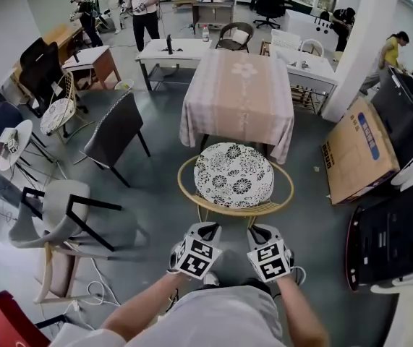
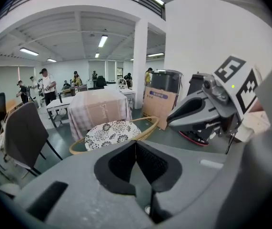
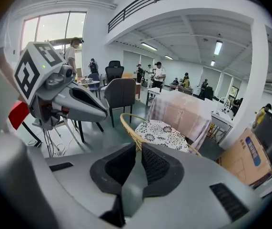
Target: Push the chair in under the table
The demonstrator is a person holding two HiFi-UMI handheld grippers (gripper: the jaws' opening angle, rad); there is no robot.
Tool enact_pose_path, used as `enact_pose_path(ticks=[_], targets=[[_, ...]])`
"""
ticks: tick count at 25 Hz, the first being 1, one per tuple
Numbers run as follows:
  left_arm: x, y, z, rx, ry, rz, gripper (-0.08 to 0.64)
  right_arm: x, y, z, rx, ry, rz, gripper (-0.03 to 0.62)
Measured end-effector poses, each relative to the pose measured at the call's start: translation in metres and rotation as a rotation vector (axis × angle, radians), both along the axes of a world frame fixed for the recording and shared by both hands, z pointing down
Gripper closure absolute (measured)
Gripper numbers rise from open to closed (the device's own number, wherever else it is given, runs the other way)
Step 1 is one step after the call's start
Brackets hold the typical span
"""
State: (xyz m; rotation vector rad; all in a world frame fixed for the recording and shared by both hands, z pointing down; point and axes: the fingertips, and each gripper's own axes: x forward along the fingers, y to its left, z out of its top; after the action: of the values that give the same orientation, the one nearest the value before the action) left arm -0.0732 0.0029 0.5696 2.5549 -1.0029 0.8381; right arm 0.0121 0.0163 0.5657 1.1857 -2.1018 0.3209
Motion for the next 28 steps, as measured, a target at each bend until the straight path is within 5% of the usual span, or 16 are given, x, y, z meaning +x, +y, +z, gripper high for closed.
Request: enact_pose_path(ticks=[11, 18, 28], targets=[[-0.018, -0.034, 0.042, 0.159, -0.288, 0.275, 0.552, 0.007, -0.019, 0.027, 0.035, 0.206, -0.144, 0.586], [-0.027, -0.048, 0.064, 0.17, -0.408, 0.401, 0.494, 0.018, -0.029, 0.043, 0.02, 0.275, -0.203, 0.556], [-0.034, -0.074, 0.095, 0.229, -0.585, 0.587, 0.422, 0.048, -0.048, 0.077, 0.013, 0.541, -0.406, 0.509]])
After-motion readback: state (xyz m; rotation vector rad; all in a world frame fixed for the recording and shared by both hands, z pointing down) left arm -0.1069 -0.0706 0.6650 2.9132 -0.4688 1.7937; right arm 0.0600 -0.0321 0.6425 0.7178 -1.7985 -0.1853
